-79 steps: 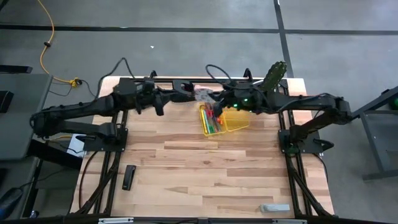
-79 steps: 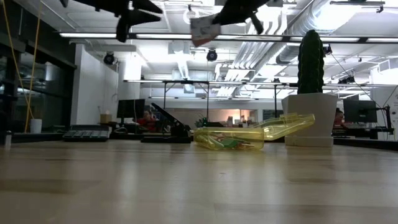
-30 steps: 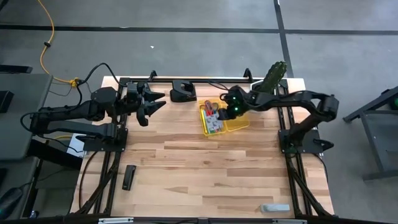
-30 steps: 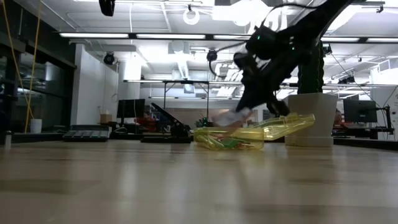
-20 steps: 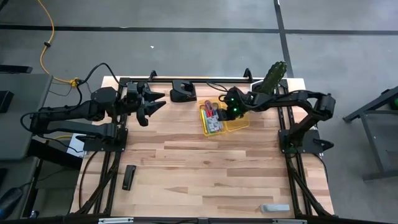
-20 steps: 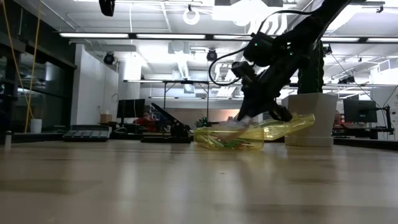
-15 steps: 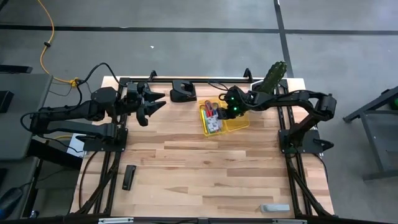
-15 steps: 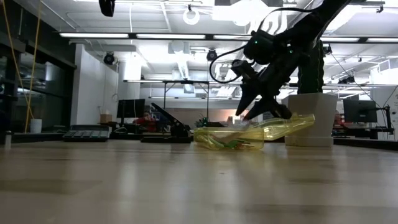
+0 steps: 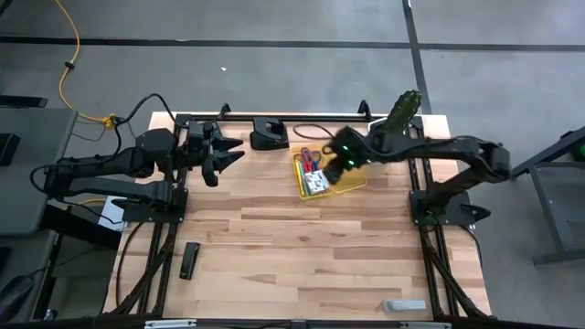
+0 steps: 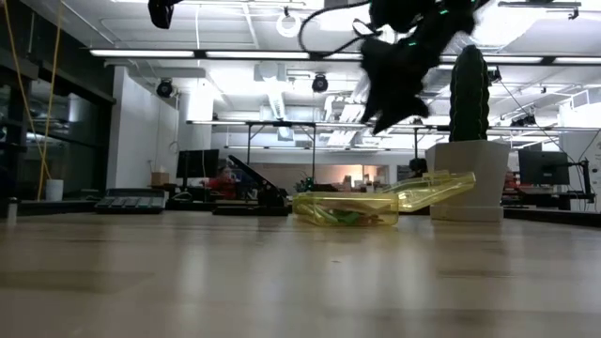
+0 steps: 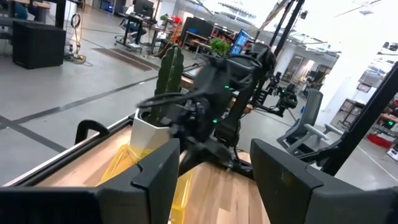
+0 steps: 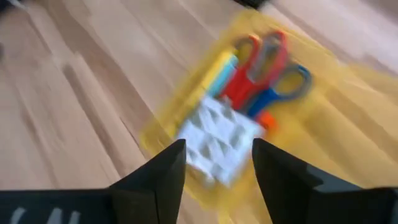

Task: Pack school essentials
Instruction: Close the yellow supply box

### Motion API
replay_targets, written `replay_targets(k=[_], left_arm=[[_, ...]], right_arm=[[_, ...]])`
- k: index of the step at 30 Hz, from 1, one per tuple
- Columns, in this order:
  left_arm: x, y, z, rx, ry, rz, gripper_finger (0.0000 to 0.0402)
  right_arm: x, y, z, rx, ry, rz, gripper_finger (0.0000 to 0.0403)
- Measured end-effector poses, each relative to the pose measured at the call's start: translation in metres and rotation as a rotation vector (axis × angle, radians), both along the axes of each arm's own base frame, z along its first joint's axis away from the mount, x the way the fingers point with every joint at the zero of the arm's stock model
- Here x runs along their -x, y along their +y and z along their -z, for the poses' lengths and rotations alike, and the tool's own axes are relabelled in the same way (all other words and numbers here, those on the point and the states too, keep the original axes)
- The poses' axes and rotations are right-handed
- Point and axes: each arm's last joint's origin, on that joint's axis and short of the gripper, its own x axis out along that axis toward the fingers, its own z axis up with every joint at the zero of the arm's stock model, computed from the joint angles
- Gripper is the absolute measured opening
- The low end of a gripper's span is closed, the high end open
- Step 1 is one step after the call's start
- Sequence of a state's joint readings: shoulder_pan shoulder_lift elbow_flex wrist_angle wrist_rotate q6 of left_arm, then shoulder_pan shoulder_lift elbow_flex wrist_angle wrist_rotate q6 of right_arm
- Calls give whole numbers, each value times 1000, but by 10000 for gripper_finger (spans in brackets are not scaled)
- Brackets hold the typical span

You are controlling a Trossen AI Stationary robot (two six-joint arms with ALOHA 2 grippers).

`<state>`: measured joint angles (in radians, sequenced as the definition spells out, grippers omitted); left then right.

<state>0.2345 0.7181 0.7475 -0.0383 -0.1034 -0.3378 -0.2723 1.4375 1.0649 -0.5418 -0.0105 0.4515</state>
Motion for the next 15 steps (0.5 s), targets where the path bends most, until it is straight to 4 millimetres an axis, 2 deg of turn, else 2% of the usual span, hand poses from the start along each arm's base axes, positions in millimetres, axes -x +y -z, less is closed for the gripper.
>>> replay_targets(k=[4,8,10,13,15], left_arm=[[-1,1,1,0,7,-32,186],[-15,6,11,-22,89,-52,177],[-29,9,24,-27,188,-51,158],[-55,15,54,-14,373,-42,107],[-72,20,75,3,477,-52,62]], right_arm=[[39,23,4,0,46,55,149],[77,40,2,-41,-43,174,98],[92,45,-1,-41,-102,228,65],[108,51,-4,-31,-139,279,14],[116,53,-1,-19,-88,298,8]])
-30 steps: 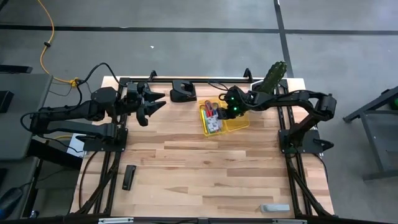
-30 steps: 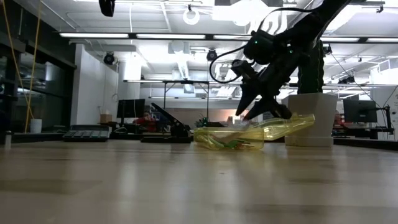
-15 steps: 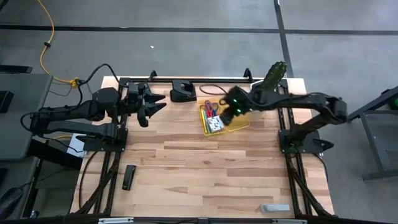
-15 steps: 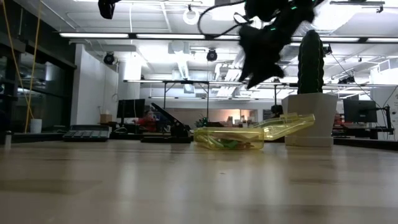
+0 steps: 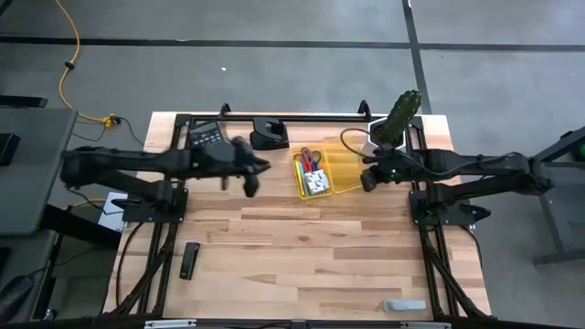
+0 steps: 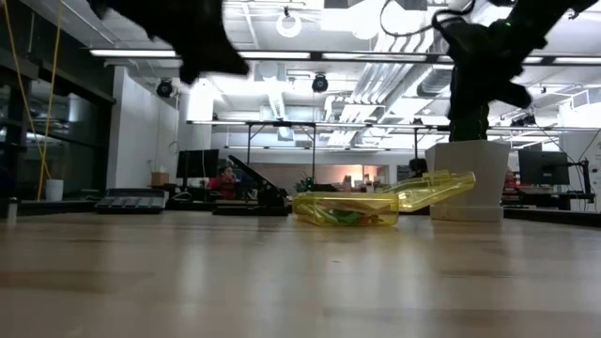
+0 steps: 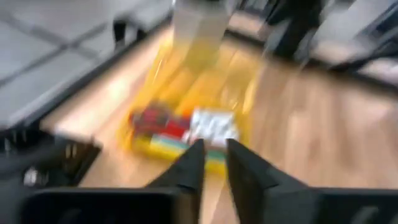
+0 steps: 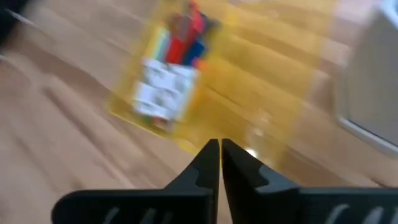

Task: Pack school essentials
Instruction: Close the yellow supply box

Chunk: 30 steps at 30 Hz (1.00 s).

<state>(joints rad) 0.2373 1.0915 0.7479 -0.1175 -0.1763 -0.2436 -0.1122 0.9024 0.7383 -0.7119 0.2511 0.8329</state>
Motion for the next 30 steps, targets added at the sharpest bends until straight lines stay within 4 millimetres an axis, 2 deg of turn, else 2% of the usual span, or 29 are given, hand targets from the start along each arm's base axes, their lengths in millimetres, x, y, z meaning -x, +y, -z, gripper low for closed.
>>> replay_targets(k=[2,3,8,11,15,20,30], left_arm=[[-15,5,23,24,96,-27,19],[-21,8,34,33,140,-37,10],[-45,19,90,80,332,-83,8],[-59,25,115,129,328,-77,3],[-75,28,138,156,265,-61,1],[-87,33,152,190,280,-82,0],[-112,39,151,131,283,-30,0]], right_arm=[[6,1,5,-9,73,24,13],[7,1,8,-15,113,40,13],[7,-3,22,-23,276,92,4],[2,-6,29,-23,330,105,2],[-5,-11,40,-12,416,118,1],[-16,-18,54,-18,480,130,0],[-32,-25,64,-43,432,140,0]])
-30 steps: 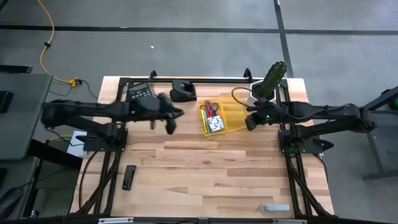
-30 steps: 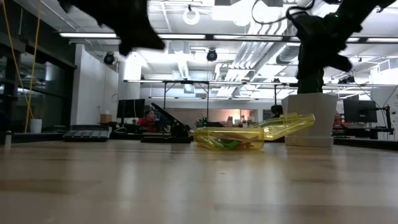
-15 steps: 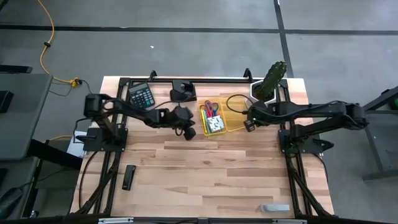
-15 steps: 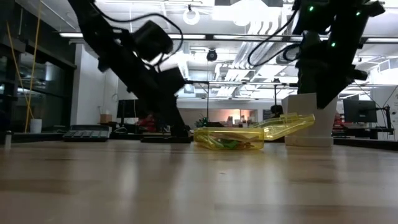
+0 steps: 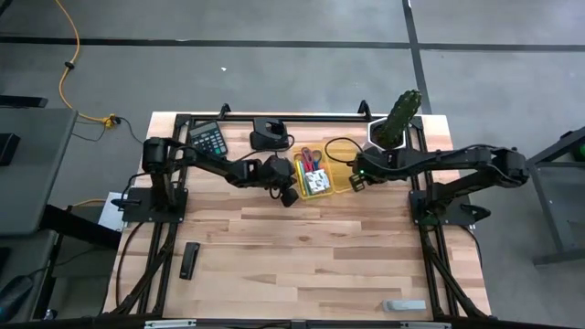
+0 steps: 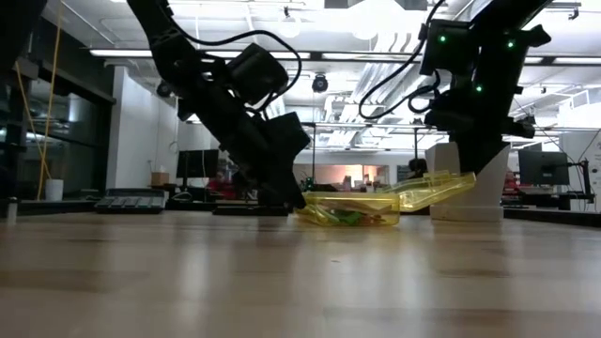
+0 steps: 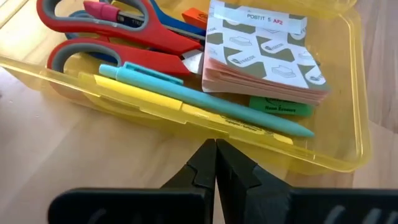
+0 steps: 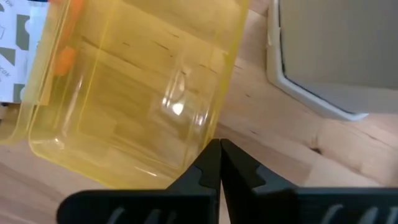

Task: Pack school essentials
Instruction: Close the yellow supply box

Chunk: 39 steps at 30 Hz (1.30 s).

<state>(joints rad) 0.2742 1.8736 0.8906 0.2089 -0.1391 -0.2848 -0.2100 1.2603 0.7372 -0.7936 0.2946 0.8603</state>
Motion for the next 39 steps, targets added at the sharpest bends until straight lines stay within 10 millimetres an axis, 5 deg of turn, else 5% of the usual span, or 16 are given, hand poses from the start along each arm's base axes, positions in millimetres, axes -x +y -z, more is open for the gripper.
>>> replay_targets(k=[10,19,39], left_arm=[[-1,0,-1,-22,2,37,0],[-1,0,0,-7,0,30,0],[-3,1,-3,-29,-33,17,0]], right_arm=[[-2,0,-4,-7,-66,20,0],[-3,0,-27,8,-173,29,0],[-36,15,-51,37,-499,-48,0]])
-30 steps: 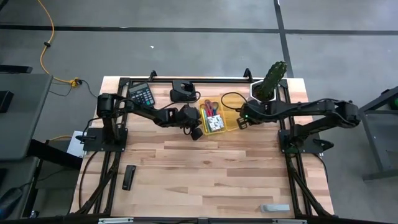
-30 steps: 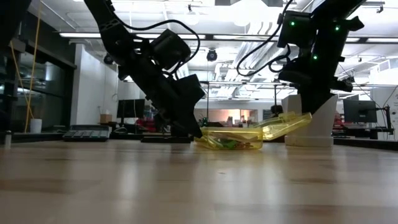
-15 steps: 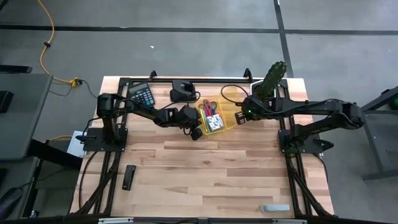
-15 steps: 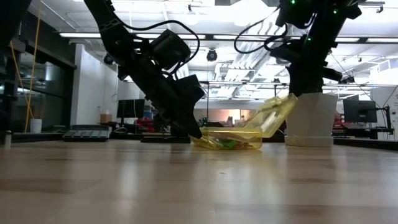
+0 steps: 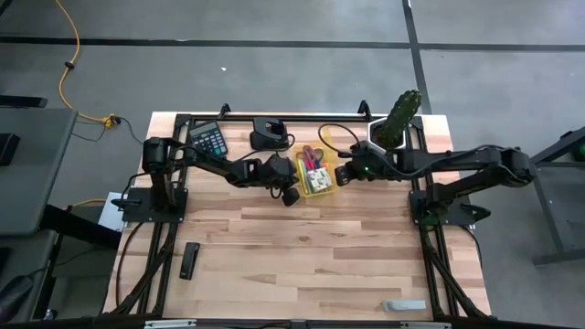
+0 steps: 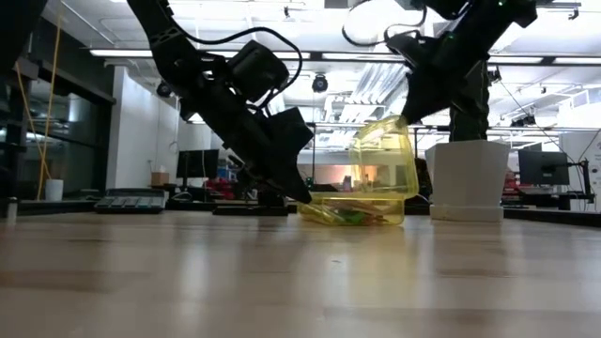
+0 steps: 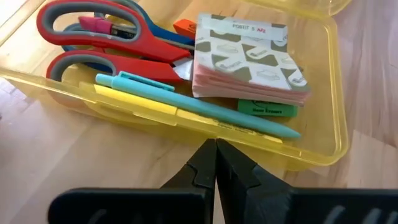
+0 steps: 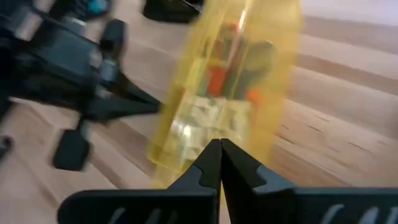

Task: Pack school essentials
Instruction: Close the yellow supply box

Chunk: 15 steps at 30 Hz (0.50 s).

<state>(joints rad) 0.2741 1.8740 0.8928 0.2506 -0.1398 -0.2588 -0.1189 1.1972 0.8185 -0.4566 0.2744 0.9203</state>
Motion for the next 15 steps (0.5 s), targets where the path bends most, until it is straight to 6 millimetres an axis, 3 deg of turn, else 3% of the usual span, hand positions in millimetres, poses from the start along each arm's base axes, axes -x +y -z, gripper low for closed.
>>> replay_targets(k=[7,15], left_arm=[[0,0,0,-4,-4,-2,0],[-2,-3,-1,-4,-11,7,0]], right_arm=[[-12,-1,5,15,-35,4,0],[-36,-2,28,-12,-28,-25,0]])
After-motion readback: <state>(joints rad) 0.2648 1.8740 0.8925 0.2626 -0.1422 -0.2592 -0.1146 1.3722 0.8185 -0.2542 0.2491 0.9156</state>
